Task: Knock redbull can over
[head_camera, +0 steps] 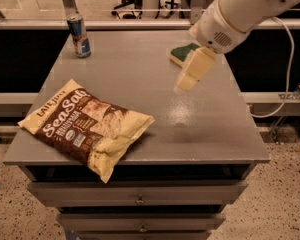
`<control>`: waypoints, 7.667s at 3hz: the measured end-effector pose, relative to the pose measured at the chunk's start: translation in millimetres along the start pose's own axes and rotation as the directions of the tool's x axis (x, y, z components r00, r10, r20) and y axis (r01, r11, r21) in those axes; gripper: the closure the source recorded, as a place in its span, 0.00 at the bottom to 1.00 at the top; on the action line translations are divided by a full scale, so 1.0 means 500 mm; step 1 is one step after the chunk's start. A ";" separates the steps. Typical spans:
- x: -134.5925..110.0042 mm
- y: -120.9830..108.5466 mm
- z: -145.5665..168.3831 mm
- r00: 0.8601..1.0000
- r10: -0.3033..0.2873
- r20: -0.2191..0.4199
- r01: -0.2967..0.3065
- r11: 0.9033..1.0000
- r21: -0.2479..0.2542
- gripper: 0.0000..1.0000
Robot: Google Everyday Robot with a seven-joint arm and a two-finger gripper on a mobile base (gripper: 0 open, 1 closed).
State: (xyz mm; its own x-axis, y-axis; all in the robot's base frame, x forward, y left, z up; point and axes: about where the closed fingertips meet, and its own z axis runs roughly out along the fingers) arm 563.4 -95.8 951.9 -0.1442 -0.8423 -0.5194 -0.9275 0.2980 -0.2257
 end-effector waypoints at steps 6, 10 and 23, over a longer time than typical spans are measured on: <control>-0.291 -0.246 0.221 0.904 0.084 0.419 -0.131 0.988 0.087 0.00; -0.469 -0.325 0.446 0.818 0.159 0.553 -0.198 0.980 0.011 0.00; -0.313 -0.127 0.401 0.981 -0.186 0.050 0.192 0.934 -0.301 0.54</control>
Offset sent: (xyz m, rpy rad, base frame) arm 0.0397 0.0517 0.0159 0.0720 -0.0536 0.0106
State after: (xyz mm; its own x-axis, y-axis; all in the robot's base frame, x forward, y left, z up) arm 714.1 107.0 882.0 0.0477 -0.8595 -0.5088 -0.9979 -0.0184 -0.0624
